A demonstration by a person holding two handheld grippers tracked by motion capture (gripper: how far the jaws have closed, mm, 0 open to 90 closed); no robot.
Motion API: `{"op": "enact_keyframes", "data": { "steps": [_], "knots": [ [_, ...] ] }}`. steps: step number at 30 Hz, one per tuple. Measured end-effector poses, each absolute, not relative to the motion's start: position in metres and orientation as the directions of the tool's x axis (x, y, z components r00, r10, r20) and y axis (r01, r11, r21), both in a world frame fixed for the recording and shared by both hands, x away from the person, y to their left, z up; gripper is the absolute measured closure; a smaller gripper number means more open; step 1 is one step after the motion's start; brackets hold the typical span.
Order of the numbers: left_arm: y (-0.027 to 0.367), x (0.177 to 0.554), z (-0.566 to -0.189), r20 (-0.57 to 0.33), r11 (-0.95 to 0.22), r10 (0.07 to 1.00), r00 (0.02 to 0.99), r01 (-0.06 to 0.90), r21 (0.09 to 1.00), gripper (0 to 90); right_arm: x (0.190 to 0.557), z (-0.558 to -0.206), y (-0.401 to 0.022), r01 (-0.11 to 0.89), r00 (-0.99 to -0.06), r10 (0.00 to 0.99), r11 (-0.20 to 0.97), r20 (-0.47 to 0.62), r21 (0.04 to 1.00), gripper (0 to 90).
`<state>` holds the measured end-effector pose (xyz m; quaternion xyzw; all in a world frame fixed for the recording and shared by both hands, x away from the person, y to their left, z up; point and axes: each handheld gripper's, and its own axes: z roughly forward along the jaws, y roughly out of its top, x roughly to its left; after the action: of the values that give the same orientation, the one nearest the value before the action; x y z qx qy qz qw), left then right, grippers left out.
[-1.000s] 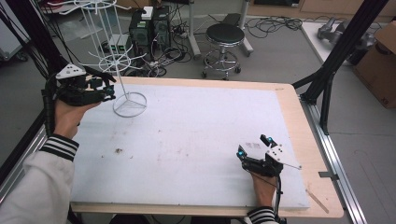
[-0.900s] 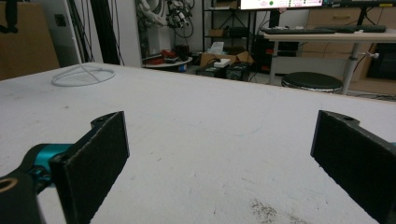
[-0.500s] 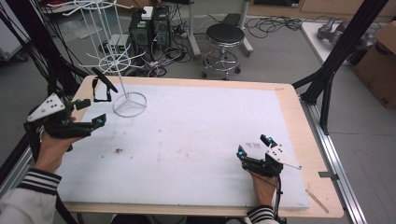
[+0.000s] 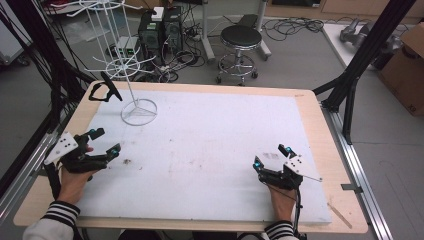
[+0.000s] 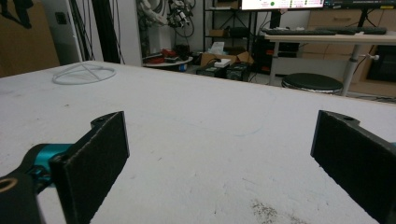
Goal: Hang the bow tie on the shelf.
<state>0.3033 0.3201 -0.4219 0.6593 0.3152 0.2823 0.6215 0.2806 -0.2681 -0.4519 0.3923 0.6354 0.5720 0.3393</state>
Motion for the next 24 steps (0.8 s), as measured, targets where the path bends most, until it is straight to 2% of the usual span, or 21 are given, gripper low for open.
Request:
{"op": "enact_keyframes", "data": {
  "steps": [12, 24],
  "knots": [
    [0.315, 0.294, -0.451, -0.037, 0.013, 0.793, 0.608, 0.043, 0.999, 12.7, 0.280, -0.452, -0.268, 0.114, -0.459, 0.888, 0.033, 0.023, 0.993, 3.2],
    [0.315, 0.286, -0.455, -0.006, 0.026, 0.805, 0.593, -0.024, 0.999, 13.3, 0.280, -0.452, -0.268, 0.114, -0.458, 0.889, 0.037, 0.019, 0.993, 3.2]
  ]
}}
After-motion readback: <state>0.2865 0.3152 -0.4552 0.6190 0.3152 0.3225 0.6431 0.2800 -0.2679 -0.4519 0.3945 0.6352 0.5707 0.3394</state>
